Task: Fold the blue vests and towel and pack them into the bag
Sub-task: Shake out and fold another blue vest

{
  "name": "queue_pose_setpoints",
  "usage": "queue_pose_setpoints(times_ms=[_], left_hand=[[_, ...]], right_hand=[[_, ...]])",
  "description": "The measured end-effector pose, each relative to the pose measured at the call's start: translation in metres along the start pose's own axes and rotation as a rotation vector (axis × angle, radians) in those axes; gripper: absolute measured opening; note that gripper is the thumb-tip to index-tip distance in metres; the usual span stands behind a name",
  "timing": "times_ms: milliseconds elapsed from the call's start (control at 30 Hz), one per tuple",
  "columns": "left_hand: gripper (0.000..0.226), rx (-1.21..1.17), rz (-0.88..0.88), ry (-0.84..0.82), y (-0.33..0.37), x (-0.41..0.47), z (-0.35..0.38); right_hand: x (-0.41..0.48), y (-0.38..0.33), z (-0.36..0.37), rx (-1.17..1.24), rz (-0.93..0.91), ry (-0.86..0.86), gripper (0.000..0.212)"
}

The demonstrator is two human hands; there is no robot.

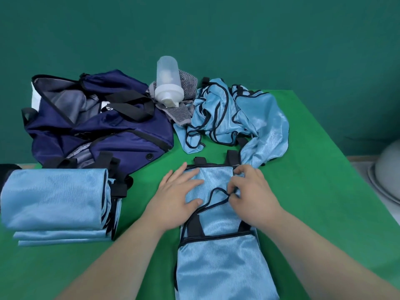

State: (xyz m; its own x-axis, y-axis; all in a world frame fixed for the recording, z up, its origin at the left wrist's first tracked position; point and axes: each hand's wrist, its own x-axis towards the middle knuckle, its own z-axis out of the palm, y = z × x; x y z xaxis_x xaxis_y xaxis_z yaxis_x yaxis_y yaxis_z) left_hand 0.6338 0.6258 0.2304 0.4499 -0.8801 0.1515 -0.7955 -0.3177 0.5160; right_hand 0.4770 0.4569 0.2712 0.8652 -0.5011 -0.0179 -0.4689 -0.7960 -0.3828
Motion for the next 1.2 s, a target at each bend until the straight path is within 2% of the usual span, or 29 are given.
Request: queue_pose_setpoints(times_ms=[67, 233, 267, 367, 433, 567, 767, 900, 1067, 1200], left_hand=[[0.046, -0.014, 0.001, 0.014, -0.001, 0.000, 0.000], [0.047, -0.050, -0.001, 0.026, 0.001, -0.002, -0.001], [0.048, -0.056, -0.004, 0.022, 0.002, -0.002, -0.001], [0.048, -0.082, -0.018, 0.020, 0.002, -0.001, -0.002], [0.044, -0.084, -0.020, 0.024, 0.001, -0.001, -0.003], [0.042, -0.113, -0.038, 0.024, -0.001, -0.002, -0.002], [0.038, -0.219, -0.053, 0.056, -0.002, -0.004, -0.003], [0.042, -0.260, -0.051, 0.059, -0.004, -0.004, -0.003], [0.046, -0.297, -0.058, 0.069, -0.004, -0.004, -0.003], [0.047, -0.330, -0.041, 0.093, -0.005, -0.006, -0.003]], right_hand=[[-0.002, 0.001, -0.001, 0.024, 0.009, 0.039, 0.002], [0.006, -0.014, 0.004, 0.095, 0.122, 0.221, 0.043], [0.010, -0.017, 0.004, 0.067, 0.154, 0.218, 0.043], [0.016, -0.019, 0.000, -0.005, 0.204, 0.134, 0.022], [0.012, -0.015, -0.001, -0.025, 0.194, 0.080, 0.017], [0.004, -0.004, 0.000, -0.036, 0.192, 0.111, 0.019], [0.007, -0.009, 0.005, -0.138, 0.221, 0.122, 0.034], [0.015, -0.018, 0.007, -0.159, 0.210, 0.116, 0.031], [0.019, -0.027, 0.006, -0.069, 0.250, 0.077, 0.039], [0.017, -0.027, 0.003, 0.088, 0.263, 0.132, 0.034]])
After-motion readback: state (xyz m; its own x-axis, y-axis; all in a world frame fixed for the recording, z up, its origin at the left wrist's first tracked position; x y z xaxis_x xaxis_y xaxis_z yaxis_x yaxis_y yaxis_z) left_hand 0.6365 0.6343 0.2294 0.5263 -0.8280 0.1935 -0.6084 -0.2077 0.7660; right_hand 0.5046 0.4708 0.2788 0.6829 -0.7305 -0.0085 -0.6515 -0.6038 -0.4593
